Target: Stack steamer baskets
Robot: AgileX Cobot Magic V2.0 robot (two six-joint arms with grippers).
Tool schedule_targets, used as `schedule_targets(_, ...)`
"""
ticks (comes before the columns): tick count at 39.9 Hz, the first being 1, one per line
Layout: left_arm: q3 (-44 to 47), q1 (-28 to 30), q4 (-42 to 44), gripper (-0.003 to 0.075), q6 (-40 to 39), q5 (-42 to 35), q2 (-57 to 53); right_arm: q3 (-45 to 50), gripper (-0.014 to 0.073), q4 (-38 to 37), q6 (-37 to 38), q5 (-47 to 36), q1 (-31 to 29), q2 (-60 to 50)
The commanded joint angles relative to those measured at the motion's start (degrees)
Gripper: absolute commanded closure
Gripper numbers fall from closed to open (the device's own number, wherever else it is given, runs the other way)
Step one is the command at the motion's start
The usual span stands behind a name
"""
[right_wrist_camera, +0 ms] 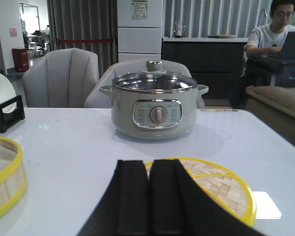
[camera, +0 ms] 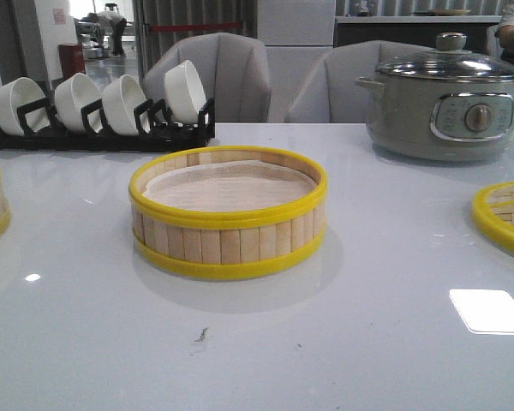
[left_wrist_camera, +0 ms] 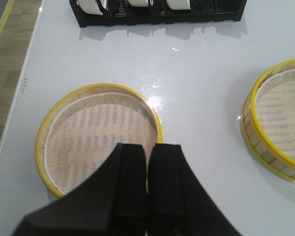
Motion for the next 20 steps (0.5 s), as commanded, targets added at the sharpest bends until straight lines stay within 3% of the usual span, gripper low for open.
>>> schedule_targets(1, -1.47, 0.12, 0.25, 0.0636, -0.15, -3.9, -0.79, -4.7, 0.0543, -0.32, 5.04, -1.87, -0.25, -1.2)
schedule_targets(9, -1.47, 0.12, -0.86, 0.0636, -0.15, -3.44, -0.01, -16.89, 0.0543, 0.91, 5.92, 13.75, -0.25, 3.45)
schedule_targets(14, -1.47, 0.01, -2.97, 0.0636, -0.15, -3.44, 0.73, -27.37, 0.0543, 2.03, 6.3, 24.71, -0.25, 13.7)
schedule_targets(20, -1.47, -2.29, -2.07, 0.0636, -0.15, -3.8, 1.87, -37.58, 0.0543, 1.98, 6.3, 28.93, -0.25, 29.2)
